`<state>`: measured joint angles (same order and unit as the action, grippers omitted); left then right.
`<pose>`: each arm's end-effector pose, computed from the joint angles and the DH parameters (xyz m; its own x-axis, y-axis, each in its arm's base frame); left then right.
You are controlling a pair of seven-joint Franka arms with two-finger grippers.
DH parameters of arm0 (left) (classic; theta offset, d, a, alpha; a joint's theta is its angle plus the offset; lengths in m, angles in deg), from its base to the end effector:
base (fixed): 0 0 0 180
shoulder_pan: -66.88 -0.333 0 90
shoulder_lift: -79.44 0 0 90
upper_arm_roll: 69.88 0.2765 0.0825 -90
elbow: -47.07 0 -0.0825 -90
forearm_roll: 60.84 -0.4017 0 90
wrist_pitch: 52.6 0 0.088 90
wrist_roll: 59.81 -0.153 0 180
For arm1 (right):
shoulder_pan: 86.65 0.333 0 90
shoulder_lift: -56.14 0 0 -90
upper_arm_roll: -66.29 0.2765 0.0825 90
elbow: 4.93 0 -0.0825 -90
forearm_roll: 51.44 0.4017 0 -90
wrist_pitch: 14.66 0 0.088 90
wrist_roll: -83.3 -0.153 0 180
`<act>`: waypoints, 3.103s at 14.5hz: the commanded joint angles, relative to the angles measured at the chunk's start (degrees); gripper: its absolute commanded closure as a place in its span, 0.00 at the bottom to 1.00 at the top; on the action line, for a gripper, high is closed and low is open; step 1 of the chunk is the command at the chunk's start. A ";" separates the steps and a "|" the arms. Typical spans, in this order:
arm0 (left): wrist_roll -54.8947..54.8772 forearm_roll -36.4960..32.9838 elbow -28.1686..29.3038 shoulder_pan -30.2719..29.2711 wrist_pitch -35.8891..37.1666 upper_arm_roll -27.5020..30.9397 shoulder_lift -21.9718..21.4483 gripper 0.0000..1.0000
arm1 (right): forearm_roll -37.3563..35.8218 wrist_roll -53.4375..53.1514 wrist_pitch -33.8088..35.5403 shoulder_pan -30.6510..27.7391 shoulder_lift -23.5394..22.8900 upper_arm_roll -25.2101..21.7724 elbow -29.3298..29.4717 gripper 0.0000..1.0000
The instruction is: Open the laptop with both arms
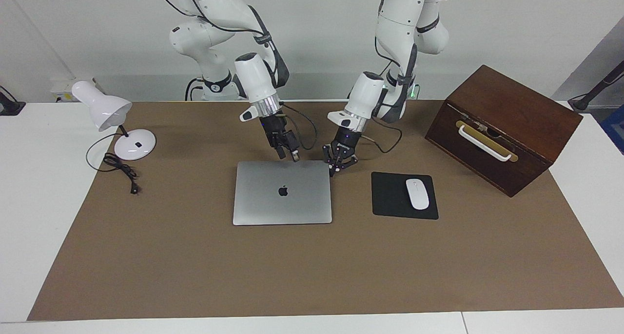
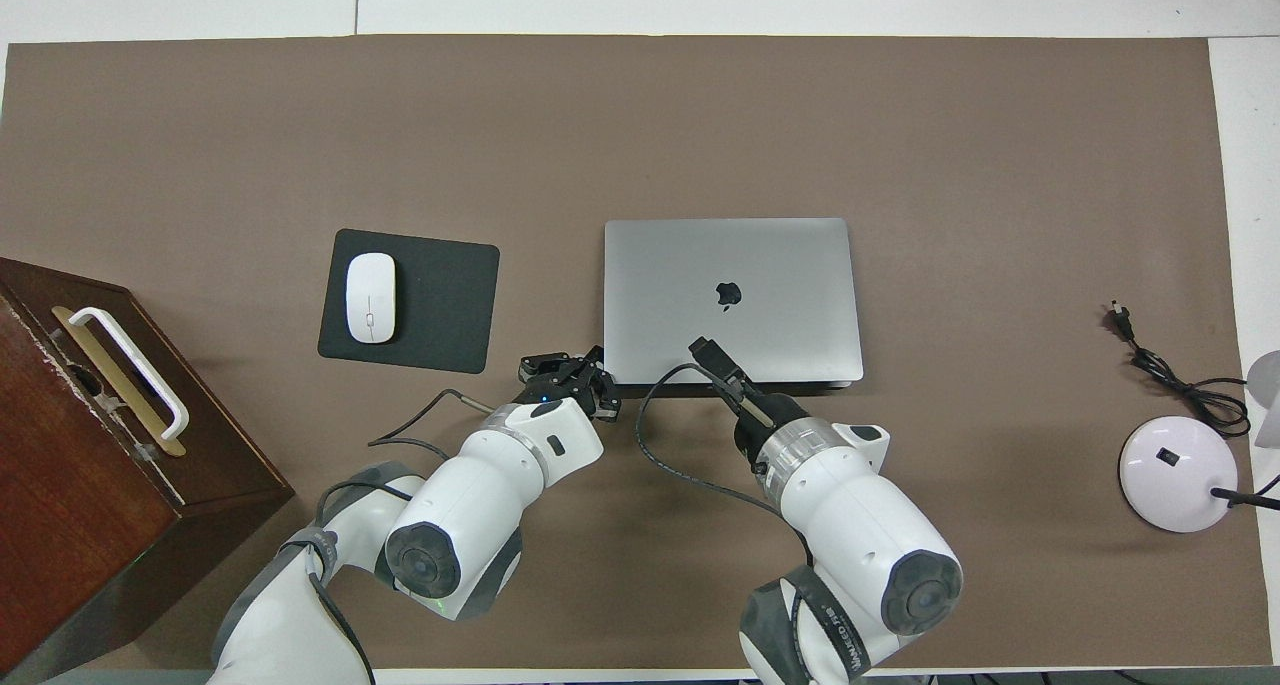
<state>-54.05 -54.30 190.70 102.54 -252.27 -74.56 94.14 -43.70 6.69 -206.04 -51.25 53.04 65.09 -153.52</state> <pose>0.4214 -0.3401 0.1798 0.6997 -0.3032 0.6469 -0.4918 -0.8612 0.1283 0.4431 0.2820 0.2281 0.6095 -0.7882 0.0859 -0.5783 -0.5161 -0.6318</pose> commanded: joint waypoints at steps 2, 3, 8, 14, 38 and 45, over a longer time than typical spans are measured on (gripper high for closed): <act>-2.84 0.58 -1.16 1.43 -1.07 0.64 0.59 1.00 | 0.44 1.82 0.84 -0.25 -0.51 0.15 0.93 0.00; -4.24 0.49 -1.25 1.34 -1.07 0.64 0.59 1.00 | 0.44 1.82 0.84 -0.25 -0.51 0.15 0.93 0.00; -6.54 0.49 -1.34 1.25 -1.07 0.64 0.59 1.00 | 0.44 2.26 1.01 -0.42 -0.60 0.15 0.93 0.00; -8.04 0.49 -1.16 1.43 -1.07 0.55 0.59 1.00 | 0.44 2.00 2.42 -0.16 -0.25 0.15 0.93 0.00; -7.77 0.40 4.29 1.43 -0.98 0.29 -4.33 1.00 | 0.44 2.35 4.00 -0.16 -0.25 0.15 1.72 0.00; -6.03 0.40 3.24 2.39 -0.89 0.29 -3.80 1.00 | 0.35 2.53 4.00 -0.16 -0.33 0.15 1.72 0.00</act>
<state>-61.18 -54.30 193.72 103.31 -252.90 -75.07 91.19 -43.70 7.39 -203.47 -51.03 52.85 65.09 -152.63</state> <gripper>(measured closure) 0.991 0.000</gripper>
